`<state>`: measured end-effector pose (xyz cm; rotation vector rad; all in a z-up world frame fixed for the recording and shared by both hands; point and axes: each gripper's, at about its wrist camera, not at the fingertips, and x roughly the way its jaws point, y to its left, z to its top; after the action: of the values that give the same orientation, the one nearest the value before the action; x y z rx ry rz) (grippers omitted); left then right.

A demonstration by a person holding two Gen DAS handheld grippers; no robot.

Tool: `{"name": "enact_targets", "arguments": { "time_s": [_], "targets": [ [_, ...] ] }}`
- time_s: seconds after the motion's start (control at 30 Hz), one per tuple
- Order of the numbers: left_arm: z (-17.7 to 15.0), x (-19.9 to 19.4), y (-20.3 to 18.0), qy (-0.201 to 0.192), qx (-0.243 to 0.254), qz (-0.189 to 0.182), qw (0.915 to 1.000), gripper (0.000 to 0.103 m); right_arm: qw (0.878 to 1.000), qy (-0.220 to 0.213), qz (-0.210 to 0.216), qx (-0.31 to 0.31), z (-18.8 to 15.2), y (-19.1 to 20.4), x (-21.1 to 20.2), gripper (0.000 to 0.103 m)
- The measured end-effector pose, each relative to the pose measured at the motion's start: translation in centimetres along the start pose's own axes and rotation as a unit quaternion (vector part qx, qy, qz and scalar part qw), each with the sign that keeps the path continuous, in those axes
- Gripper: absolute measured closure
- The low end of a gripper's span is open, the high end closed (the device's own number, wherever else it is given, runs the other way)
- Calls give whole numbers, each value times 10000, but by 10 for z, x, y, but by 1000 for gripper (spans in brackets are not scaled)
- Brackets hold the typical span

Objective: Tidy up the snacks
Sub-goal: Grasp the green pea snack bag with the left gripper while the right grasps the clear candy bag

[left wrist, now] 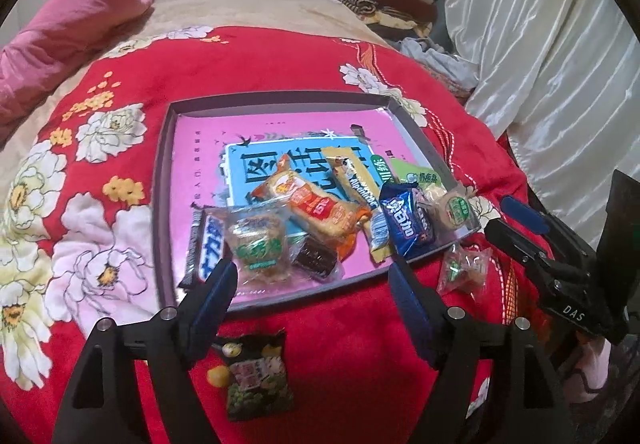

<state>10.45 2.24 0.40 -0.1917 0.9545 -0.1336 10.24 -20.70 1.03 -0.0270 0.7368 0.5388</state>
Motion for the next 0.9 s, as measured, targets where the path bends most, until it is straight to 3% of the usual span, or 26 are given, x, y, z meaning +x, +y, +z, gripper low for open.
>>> {"name": "enact_targets", "arguments": {
  "time_s": [0.53,0.9],
  "targets": [
    [-39,-17,42,325,-277,200,9989,24,9979,548,-233,-237,-16,9,7,32],
    [-60,3,35,693,-229,185,9972,24,9953,908,-232,-237,-24,2,21,31]
  ]
}}
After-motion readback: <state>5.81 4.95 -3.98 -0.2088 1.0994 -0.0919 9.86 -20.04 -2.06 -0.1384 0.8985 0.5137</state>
